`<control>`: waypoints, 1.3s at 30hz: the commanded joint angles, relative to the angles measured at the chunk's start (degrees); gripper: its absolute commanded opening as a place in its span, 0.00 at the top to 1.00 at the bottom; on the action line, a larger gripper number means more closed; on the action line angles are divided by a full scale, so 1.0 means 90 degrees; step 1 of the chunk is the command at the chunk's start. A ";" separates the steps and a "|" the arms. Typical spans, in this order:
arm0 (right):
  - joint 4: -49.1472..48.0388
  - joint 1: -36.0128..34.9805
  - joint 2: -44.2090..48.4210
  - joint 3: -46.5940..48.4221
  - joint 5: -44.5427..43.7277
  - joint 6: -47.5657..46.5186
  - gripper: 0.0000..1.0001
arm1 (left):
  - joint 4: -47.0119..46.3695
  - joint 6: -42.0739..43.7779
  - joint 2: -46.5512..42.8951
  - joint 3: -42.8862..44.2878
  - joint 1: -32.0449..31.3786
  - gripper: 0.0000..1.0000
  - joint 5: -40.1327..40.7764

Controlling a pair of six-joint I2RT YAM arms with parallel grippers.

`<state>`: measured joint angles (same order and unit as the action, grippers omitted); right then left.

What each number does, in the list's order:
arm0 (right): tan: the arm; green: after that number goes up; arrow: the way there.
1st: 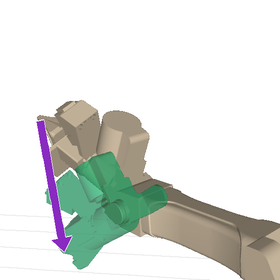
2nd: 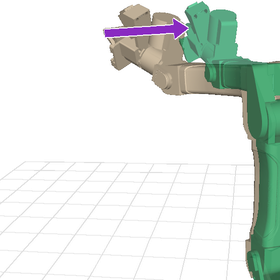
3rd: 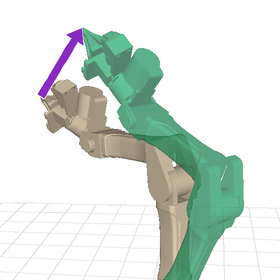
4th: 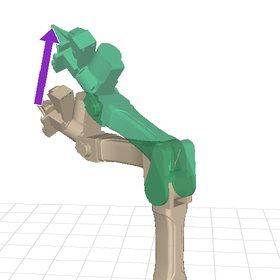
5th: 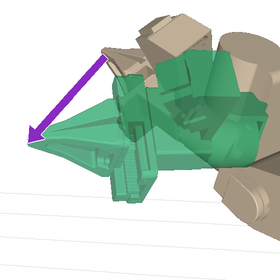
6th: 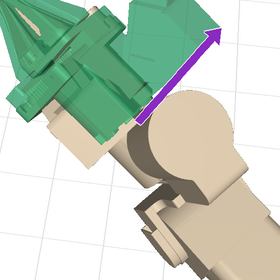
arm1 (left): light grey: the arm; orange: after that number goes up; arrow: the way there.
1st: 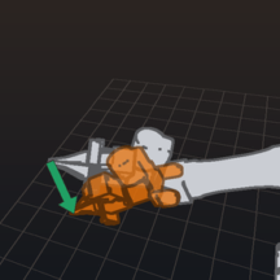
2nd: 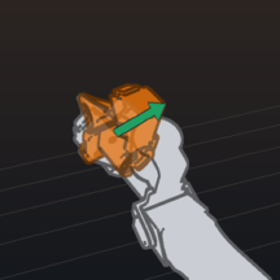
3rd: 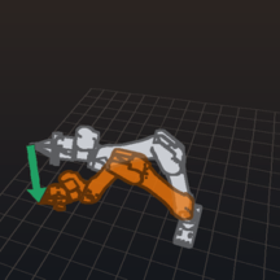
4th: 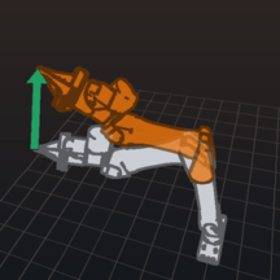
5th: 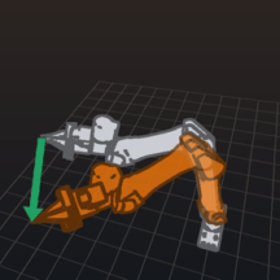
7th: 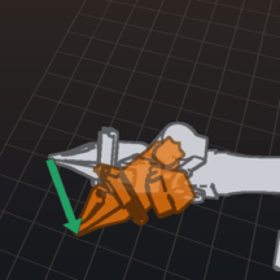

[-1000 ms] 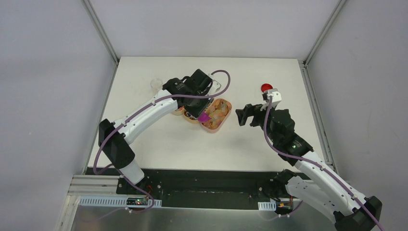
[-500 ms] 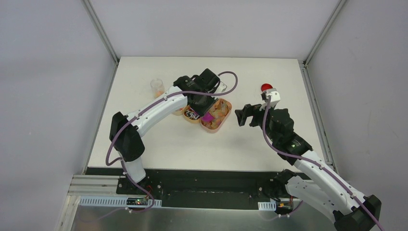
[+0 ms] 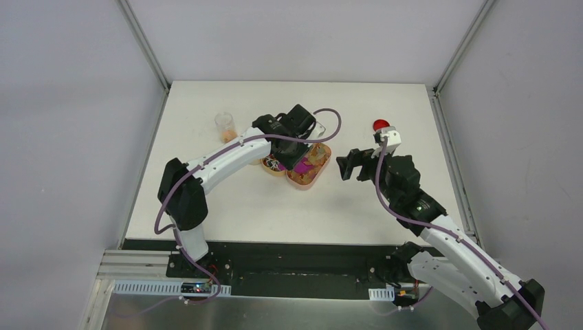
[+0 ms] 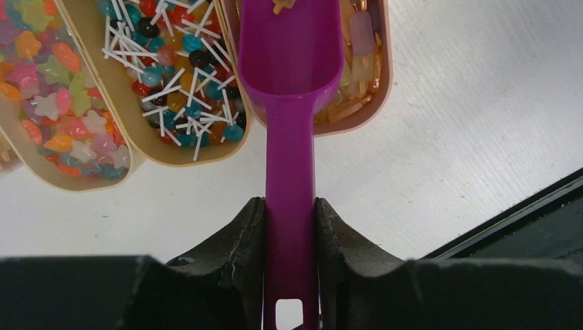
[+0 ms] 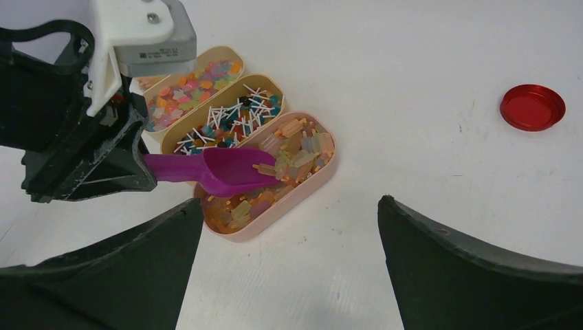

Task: Pack the candies
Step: Scoop the fake candies from the storage box.

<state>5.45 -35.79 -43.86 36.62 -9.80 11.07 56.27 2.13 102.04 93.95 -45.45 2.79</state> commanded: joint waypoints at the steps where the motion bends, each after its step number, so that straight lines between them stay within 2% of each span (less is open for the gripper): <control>1: -0.0183 0.0056 0.0164 -0.0039 0.0039 -0.0045 0.00 | -0.0387 -0.0101 -0.0309 -0.0337 -0.0052 1.00 0.0180; 19: -0.0267 0.0108 0.0096 -0.0104 0.0046 -0.0021 0.00 | -0.1068 -0.0139 -0.0747 -0.1154 -0.0050 1.00 0.0485; 25: -0.0825 0.0239 -0.0556 -0.0163 0.0210 0.0167 0.03 | -0.1214 -0.0120 -0.0819 -0.1317 -0.0049 1.00 0.0407; 29: -0.1331 0.0501 -0.1268 -0.0025 0.0629 0.0347 0.13 | -0.1381 -0.0080 -0.0854 -0.1392 -0.0055 1.00 0.0313; 35: -0.2090 0.1088 -0.2598 0.0209 0.1456 0.0598 0.39 | -0.1559 -0.0001 -0.0870 -0.1505 -0.0048 1.00 0.0296; 39: -0.2286 0.1444 -0.3521 0.0583 0.2007 0.0541 0.52 | -0.1696 0.0031 -0.0895 -0.1605 -0.0051 1.00 0.0282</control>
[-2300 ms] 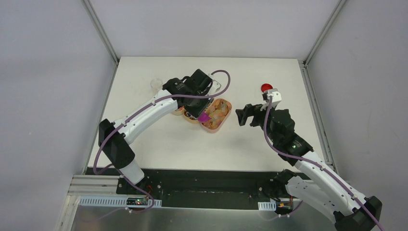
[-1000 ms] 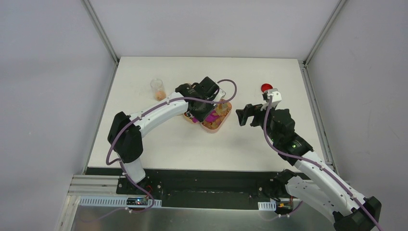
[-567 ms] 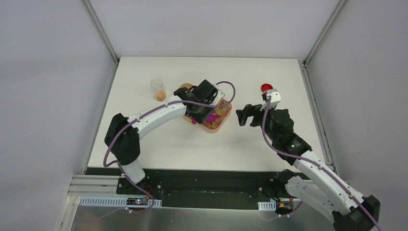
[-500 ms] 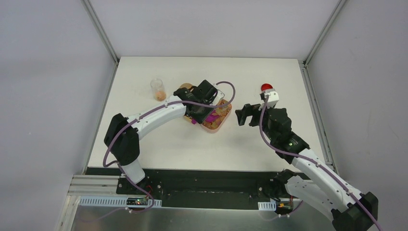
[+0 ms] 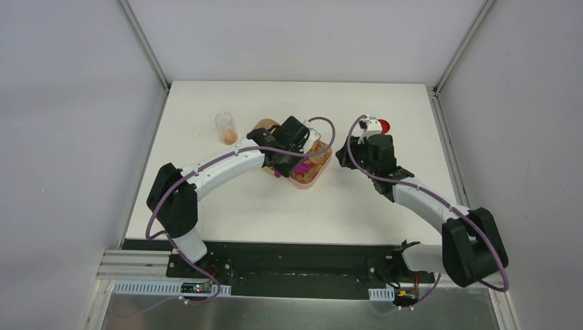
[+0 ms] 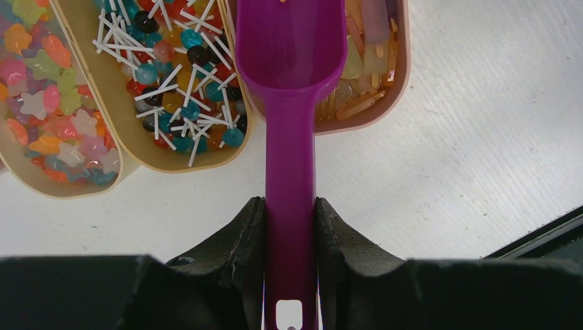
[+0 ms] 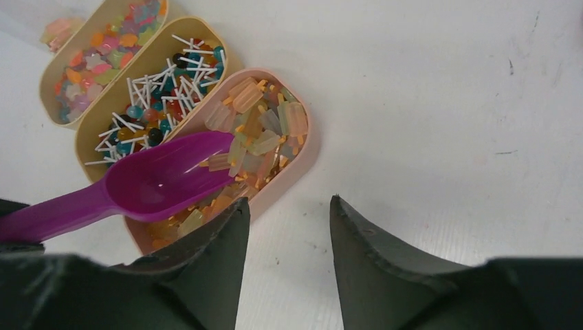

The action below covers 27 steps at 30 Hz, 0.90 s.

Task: Pack the candies
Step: Scoop the fake candies from the storage box.

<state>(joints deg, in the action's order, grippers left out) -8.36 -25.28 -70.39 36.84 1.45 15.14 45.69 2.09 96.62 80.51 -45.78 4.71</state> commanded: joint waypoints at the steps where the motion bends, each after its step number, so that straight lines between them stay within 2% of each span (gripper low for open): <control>1: -0.0765 0.0370 -0.0821 0.0680 0.0944 0.0085 0.55 | -0.0551 0.0044 -0.0303 -0.0139 -0.0020 1.00 0.0061; 4: -0.0763 0.0544 -0.1510 0.1032 0.1397 0.0090 0.55 | -0.0604 0.0065 -0.0324 -0.0199 -0.0020 1.00 0.0049; 7: -0.0772 0.0645 -0.1918 0.1309 0.1488 0.0100 0.36 | -0.0604 0.0090 -0.0333 -0.0232 -0.0014 1.00 0.0127; 8: -0.0775 0.0683 -0.2039 0.1406 0.1459 0.0105 0.35 | -0.0604 0.0090 -0.0335 -0.0234 -0.0016 1.00 0.0138; 9: -0.0789 0.0735 -0.2176 0.1498 0.1463 0.0127 0.37 | -0.0604 0.0098 -0.0326 -0.0241 -0.0015 1.00 0.0135; 12: -0.0894 0.0916 -0.2561 0.1797 0.1648 0.0257 0.59 | -0.0607 0.0119 -0.0316 -0.0239 -0.0016 1.00 0.0148; 14: -0.0936 0.1021 -0.2804 0.1980 0.1704 0.0318 0.65 | -0.0605 0.0129 -0.0315 -0.0226 -0.0017 1.00 0.0152; 18: -0.0878 0.1087 -0.3362 0.2367 0.1895 0.0318 0.65 | -0.0605 0.0157 -0.0315 -0.0175 -0.0016 1.00 0.0165; 21: -0.0831 0.1118 -0.3858 0.2667 0.2440 0.0319 0.57 | -0.0627 0.0191 -0.0307 -0.0157 -0.0019 1.00 0.0192; 23: -0.0806 0.1118 -0.4112 0.2811 0.2704 0.0325 0.56 | -0.0690 0.0237 -0.0306 -0.0182 -0.0017 1.00 0.0205; 27: -0.0835 0.1122 -0.4451 0.2946 0.3098 0.0424 0.64 | -0.0800 0.0350 -0.0306 -0.0293 -0.0019 1.00 0.0208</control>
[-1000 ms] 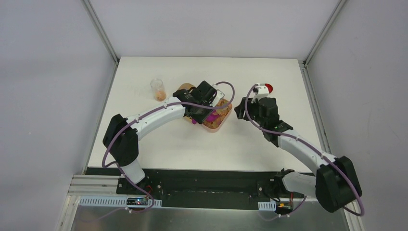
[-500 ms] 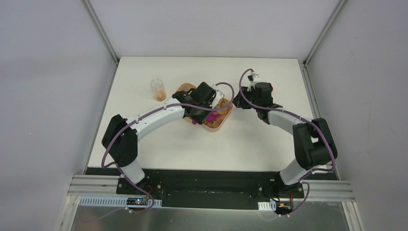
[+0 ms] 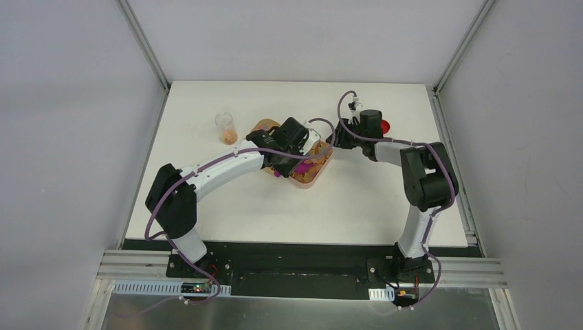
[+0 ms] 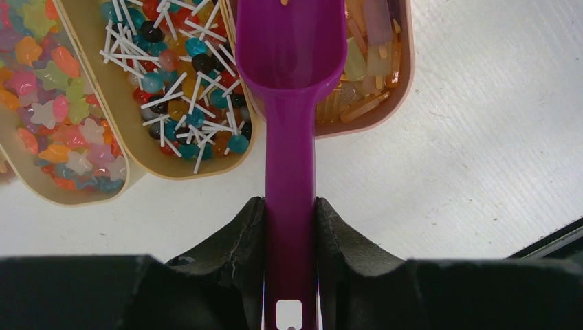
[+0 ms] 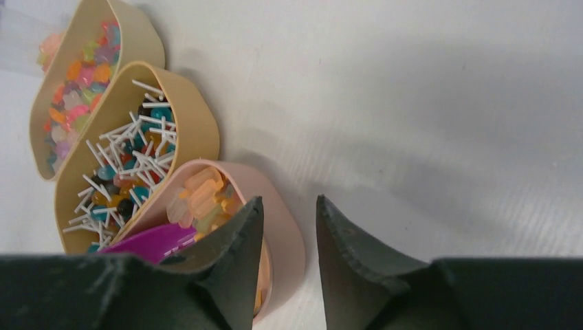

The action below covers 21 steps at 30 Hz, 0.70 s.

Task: Pack the candies
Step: Scoop the fake candies from the storage box.

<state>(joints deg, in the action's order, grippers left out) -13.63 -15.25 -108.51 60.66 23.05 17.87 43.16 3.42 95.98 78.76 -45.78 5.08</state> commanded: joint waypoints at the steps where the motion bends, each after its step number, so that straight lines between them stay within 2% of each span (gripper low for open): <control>1: -0.0299 0.0005 -0.0273 0.0300 0.0792 0.0167 0.66 | -0.0545 0.0240 -0.0235 -0.0128 -0.0016 1.00 0.0171; 6: -0.0440 0.0004 -0.0427 0.0239 0.1046 0.0289 0.73 | -0.0654 0.0358 -0.0274 -0.0308 -0.0017 1.00 0.0280; 21: -0.0622 0.0007 -0.0403 0.0046 0.1210 0.0420 0.76 | -0.1160 0.0231 -0.0326 -0.0631 -0.0018 1.00 0.0189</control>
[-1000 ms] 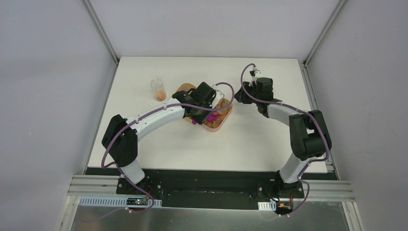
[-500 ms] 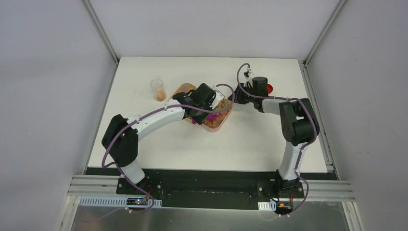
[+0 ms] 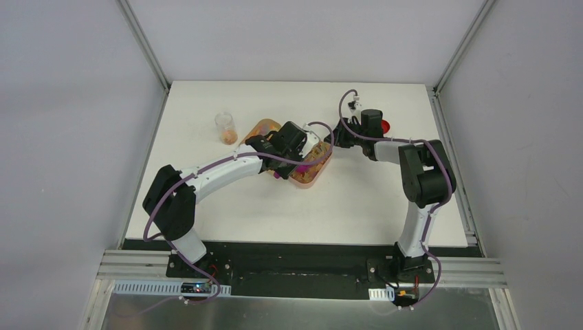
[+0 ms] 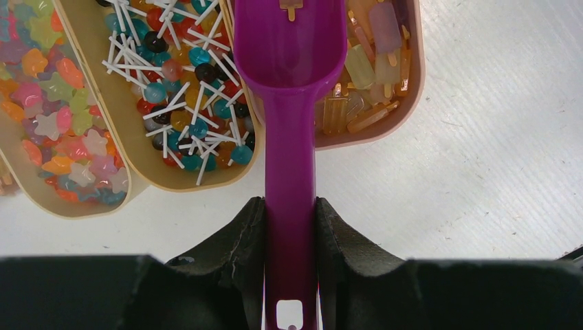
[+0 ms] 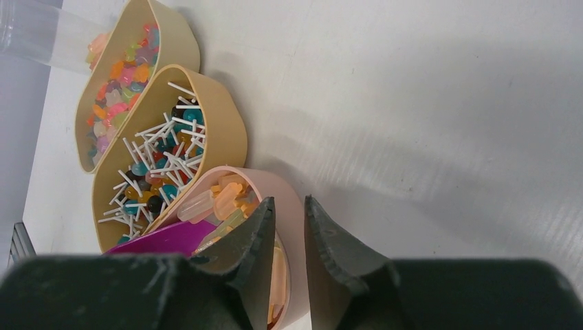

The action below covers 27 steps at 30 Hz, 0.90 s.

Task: Pack the candies
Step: Scoop the fake candies from the storage box.

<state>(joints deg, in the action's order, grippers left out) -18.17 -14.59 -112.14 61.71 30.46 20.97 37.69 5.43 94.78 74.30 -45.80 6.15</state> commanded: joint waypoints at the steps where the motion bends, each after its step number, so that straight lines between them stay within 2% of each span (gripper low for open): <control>1: -0.0115 -0.0060 0.0012 -0.0087 0.0372 0.0077 0.76 | -0.0614 0.0026 -0.0183 -0.0174 -0.0018 1.00 0.0028; 10: -0.0110 -0.0010 0.0077 -0.0138 0.0383 0.0091 0.77 | -0.0819 0.0314 -0.0191 -0.0408 -0.0014 1.00 0.0164; 27: -0.0127 0.0027 0.0050 -0.0178 0.0488 0.0137 0.77 | -0.0995 -0.0043 -0.0165 -0.0395 0.0003 1.00 -0.0054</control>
<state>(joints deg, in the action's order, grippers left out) -19.46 -14.09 -112.14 61.06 32.18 21.58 32.56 6.42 94.59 71.22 -45.78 6.11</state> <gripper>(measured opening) 0.223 0.275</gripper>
